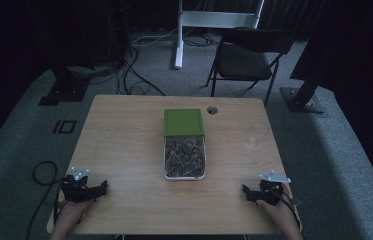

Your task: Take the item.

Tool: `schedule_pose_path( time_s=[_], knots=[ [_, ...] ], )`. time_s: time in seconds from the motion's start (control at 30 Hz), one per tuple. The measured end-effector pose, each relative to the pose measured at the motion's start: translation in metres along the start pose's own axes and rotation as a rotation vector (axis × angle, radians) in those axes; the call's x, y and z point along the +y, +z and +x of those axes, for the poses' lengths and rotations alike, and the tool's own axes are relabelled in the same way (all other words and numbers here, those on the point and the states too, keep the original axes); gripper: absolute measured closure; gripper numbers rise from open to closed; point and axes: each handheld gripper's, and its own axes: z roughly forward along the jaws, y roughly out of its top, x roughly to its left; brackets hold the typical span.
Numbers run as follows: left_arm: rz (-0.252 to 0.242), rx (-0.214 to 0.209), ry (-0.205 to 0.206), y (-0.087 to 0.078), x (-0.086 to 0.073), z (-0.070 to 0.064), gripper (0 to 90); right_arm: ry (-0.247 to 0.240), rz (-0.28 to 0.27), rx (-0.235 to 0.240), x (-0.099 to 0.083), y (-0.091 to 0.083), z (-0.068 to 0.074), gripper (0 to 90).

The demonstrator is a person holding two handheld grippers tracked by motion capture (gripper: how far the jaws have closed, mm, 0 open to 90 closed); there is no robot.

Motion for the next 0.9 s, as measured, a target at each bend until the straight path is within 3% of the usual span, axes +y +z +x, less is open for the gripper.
schedule_pose_path(
  time_s=[0.23,0.67,0.9],
  knots=[
    [0.0,0.0,0.0,0.0,0.0,0.0,1.7,0.018,-0.005,0.009,0.0,-0.001,-0.002,11.5],
    [0.0,0.0,0.0,0.0,0.0,0.0,1.7,0.07,-0.025,-0.014,0.006,-0.005,-0.005,11.6],
    [0.0,0.0,0.0,0.0,0.0,0.0,1.7,0.068,-0.042,-0.016,0.013,-0.011,-0.002,11.6]
  ],
)
